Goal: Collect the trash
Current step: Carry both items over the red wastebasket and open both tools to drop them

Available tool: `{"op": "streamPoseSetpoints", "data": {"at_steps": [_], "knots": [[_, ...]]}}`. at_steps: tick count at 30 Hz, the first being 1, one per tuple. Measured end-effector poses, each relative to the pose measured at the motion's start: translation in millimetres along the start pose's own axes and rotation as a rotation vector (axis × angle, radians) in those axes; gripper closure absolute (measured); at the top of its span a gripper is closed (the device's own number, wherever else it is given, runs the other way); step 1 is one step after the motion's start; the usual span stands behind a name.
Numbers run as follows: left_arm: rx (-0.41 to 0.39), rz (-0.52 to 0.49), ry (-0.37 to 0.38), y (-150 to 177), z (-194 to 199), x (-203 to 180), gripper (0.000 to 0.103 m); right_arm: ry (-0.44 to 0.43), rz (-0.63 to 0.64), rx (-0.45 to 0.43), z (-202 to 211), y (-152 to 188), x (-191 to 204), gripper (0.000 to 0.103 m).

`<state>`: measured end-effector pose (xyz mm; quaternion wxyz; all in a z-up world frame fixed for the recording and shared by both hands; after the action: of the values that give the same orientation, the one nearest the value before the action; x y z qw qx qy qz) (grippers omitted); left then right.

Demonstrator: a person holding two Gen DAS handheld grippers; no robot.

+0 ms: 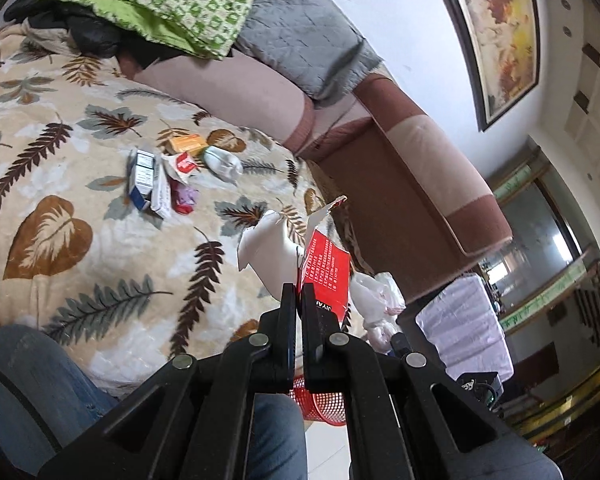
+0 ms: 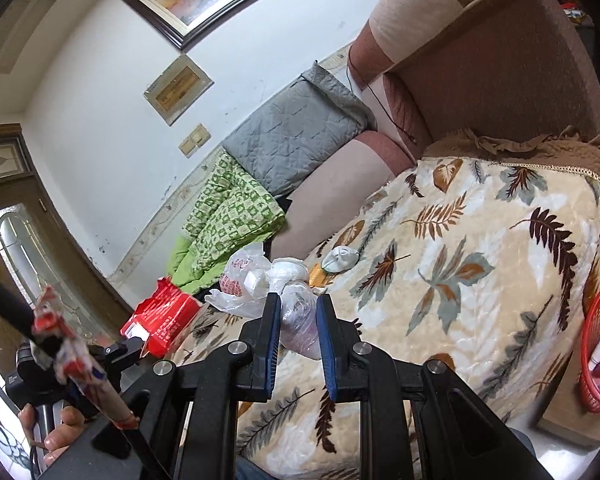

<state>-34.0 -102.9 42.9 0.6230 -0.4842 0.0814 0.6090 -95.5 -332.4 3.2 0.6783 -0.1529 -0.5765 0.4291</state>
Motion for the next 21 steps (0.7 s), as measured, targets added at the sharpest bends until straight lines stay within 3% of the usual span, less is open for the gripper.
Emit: {"op": "streamPoseSetpoints", "data": {"at_steps": [10, 21], "knots": [[0.029, -0.041, 0.036, 19.2, -1.7, -27.1, 0.101, 0.047, 0.046, -0.022, 28.2, -5.5, -1.9, 0.083], [0.085, -0.114, 0.079, 39.8, -21.1, -65.4, 0.101, 0.159, -0.009, -0.092, 75.3, -23.4, -56.4, 0.083]]}}
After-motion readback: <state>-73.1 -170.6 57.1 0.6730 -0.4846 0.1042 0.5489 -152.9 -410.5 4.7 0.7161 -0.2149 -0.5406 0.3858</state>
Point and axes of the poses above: each gripper's, at about its wrist camera, not at the fingertips, and z roughly against the way its jaws point, x to its left, y to its underside, the point moved 10 cm from there along -z, roughly the way its jaws point, and after that the axes turned 3 degrees about x, right-handed, at the moved point
